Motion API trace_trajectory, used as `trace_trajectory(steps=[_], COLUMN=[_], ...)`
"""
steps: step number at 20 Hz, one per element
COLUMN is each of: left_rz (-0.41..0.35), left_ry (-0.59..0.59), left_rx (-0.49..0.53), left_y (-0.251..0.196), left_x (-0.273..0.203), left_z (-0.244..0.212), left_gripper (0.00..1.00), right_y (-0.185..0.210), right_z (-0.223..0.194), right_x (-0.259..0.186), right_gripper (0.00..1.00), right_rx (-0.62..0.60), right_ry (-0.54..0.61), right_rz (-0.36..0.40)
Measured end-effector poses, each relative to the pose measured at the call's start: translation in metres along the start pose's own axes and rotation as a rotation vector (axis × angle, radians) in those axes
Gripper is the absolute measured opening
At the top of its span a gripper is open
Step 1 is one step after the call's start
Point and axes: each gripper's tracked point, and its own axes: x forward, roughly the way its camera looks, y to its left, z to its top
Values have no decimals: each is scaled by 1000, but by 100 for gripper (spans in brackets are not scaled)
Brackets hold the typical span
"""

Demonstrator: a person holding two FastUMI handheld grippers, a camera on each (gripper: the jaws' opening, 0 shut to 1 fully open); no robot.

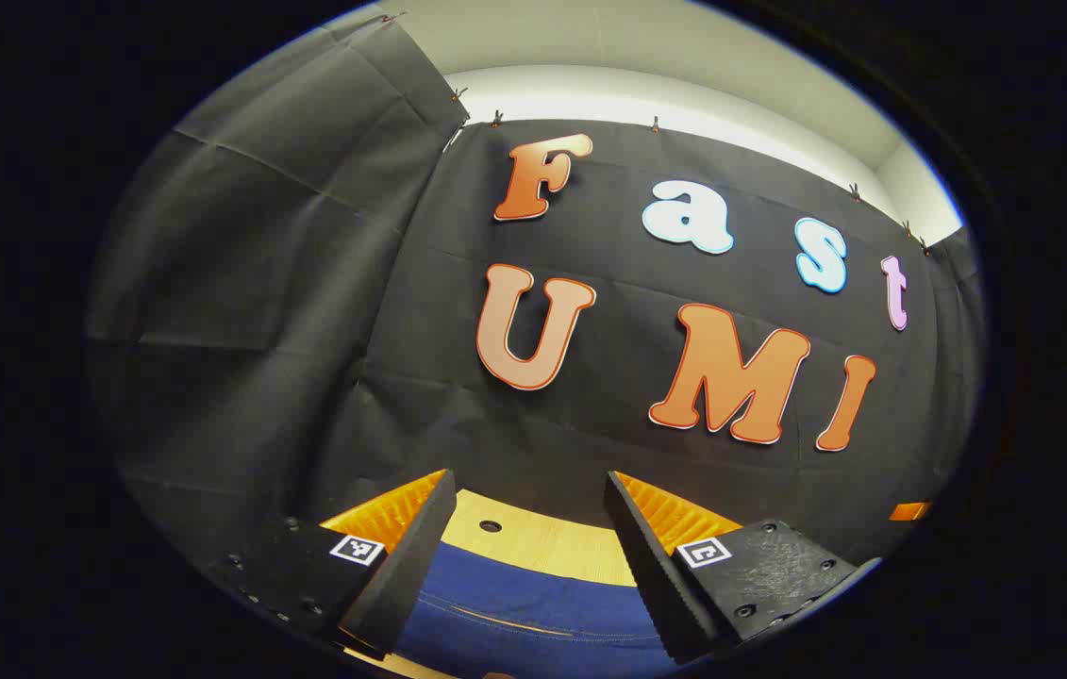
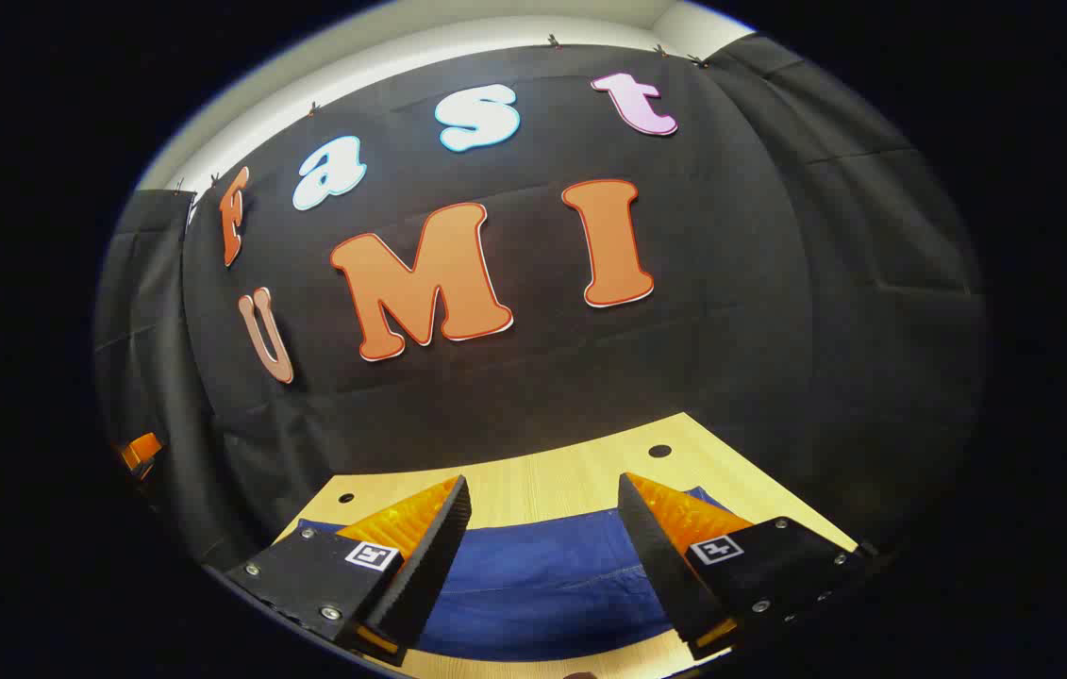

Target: Grasp the waist and the cuffs of the jeans and fold them to make the two legs overlap; first hold the waist and fold one-third of the jeans toward the cuffs, then hold the cuffs and fold the remaining one-third in the same direction to finish folding.

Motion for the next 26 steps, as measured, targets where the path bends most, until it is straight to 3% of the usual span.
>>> trace_trajectory(steps=[2,5,8,9,14,15,19,22,26], left_rz=[4,-3,3,4,-18,-17,-14,-8,33], left_ry=[3,3,0,-1,-8,-11,-13,-7,26], left_rx=[-1,-7,-6,-8,-31,-23,13,49,173], left_y=[1,0,1,2,-4,-3,-2,1,22], left_x=[5,9,13,14,15,15,13,13,13], left_z=[0,1,4,4,10,11,13,7,-17], left_gripper=[97,97,97,97,97,97,97,97,97], right_y=[-6,-9,-9,-9,-4,-1,10,6,0], right_z=[-1,4,10,11,8,9,6,-1,-11], right_x=[1,0,1,2,3,3,6,9,12], right_gripper=[96,100,96,100,97,100,96,100,96], right_rx=[-9,0,39,48,34,28,83,26,17], right_ry=[5,-14,-46,-51,-50,-53,-18,-4,24], right_rz=[-20,-28,-33,-36,-18,-9,43,15,-12])
